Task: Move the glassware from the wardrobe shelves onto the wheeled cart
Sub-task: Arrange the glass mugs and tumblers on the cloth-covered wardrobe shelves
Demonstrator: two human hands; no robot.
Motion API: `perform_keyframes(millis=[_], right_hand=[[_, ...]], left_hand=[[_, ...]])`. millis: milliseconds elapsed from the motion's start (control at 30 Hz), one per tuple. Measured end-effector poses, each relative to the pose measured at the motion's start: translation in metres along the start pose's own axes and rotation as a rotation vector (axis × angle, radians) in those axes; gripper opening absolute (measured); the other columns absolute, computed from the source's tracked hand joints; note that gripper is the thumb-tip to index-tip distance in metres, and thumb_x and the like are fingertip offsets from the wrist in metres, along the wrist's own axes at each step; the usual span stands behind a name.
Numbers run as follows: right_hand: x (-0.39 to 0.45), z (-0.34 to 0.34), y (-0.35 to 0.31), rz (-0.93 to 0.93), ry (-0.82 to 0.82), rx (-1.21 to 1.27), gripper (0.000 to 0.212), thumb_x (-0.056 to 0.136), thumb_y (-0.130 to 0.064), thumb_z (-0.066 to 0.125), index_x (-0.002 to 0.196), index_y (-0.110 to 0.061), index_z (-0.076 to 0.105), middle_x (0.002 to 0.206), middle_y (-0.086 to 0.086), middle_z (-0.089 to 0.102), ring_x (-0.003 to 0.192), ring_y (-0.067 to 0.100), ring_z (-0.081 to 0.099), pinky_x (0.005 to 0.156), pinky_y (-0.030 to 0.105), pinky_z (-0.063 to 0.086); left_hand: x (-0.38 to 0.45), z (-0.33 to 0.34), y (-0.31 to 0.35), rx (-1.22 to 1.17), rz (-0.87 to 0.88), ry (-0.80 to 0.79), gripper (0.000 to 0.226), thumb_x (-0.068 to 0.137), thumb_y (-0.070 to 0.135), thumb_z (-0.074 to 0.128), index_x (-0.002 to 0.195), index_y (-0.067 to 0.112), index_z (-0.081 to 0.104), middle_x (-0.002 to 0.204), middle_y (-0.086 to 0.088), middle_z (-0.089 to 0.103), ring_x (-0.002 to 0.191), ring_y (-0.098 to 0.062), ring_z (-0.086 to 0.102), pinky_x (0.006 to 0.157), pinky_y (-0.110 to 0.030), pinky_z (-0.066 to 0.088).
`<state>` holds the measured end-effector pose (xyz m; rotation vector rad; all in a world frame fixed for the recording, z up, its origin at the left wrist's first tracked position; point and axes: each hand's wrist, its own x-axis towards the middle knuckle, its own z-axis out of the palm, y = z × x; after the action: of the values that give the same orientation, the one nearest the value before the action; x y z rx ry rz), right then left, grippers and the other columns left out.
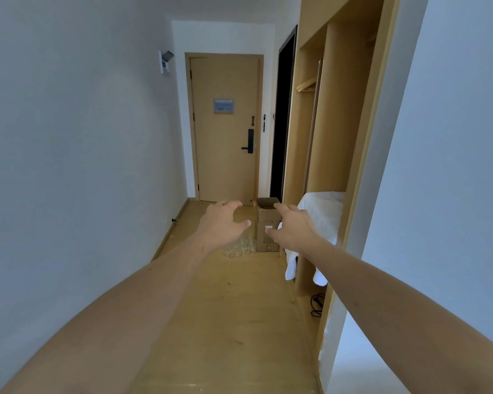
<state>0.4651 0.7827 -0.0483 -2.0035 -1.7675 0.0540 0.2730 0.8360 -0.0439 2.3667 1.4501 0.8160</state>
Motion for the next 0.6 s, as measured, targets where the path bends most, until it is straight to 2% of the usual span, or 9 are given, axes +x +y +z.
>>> perform_keyframes(millis=[100,267,433,600], right_hand=[[0.039,0.004,0.017,-0.018,-0.007,0.006,0.077,0.092,-0.045,0.063,0.157,-0.023,0.030,0.154,0.007,0.042,0.139,0.035,0.037,0.108,0.052,0.042],[0.092,0.024,0.045,-0.027,-0.059,0.030,0.074,0.092,-0.043,0.062,0.156,-0.023,0.032,0.155,0.005,0.042,0.137,0.034,0.038,0.109,0.047,0.042],[0.136,0.046,0.065,-0.001,-0.090,0.053,0.075,0.093,-0.046,0.062,0.157,-0.023,0.030,0.158,0.006,0.038,0.140,0.034,0.036,0.109,0.047,0.041],[0.181,0.068,0.075,0.019,-0.114,0.051,0.075,0.092,-0.042,0.064,0.157,-0.021,0.032,0.156,0.006,0.040,0.138,0.035,0.038,0.109,0.047,0.042]], left_hand=[[0.037,0.016,-0.003,0.005,-0.023,0.002,0.064,0.093,0.047,0.066,0.149,0.023,0.046,0.153,-0.006,0.045,0.142,-0.028,0.039,0.115,-0.049,0.038],[0.084,0.046,-0.012,0.005,-0.085,-0.019,0.066,0.092,0.048,0.066,0.149,0.024,0.045,0.154,-0.008,0.043,0.139,-0.031,0.041,0.111,-0.049,0.041],[0.126,0.066,-0.031,0.052,-0.097,-0.057,0.066,0.091,0.048,0.065,0.149,0.023,0.047,0.154,-0.009,0.044,0.141,-0.031,0.038,0.113,-0.043,0.037],[0.170,0.085,-0.052,0.044,-0.081,-0.061,0.065,0.091,0.046,0.066,0.147,0.020,0.049,0.152,-0.010,0.046,0.136,-0.029,0.044,0.109,-0.042,0.042]])
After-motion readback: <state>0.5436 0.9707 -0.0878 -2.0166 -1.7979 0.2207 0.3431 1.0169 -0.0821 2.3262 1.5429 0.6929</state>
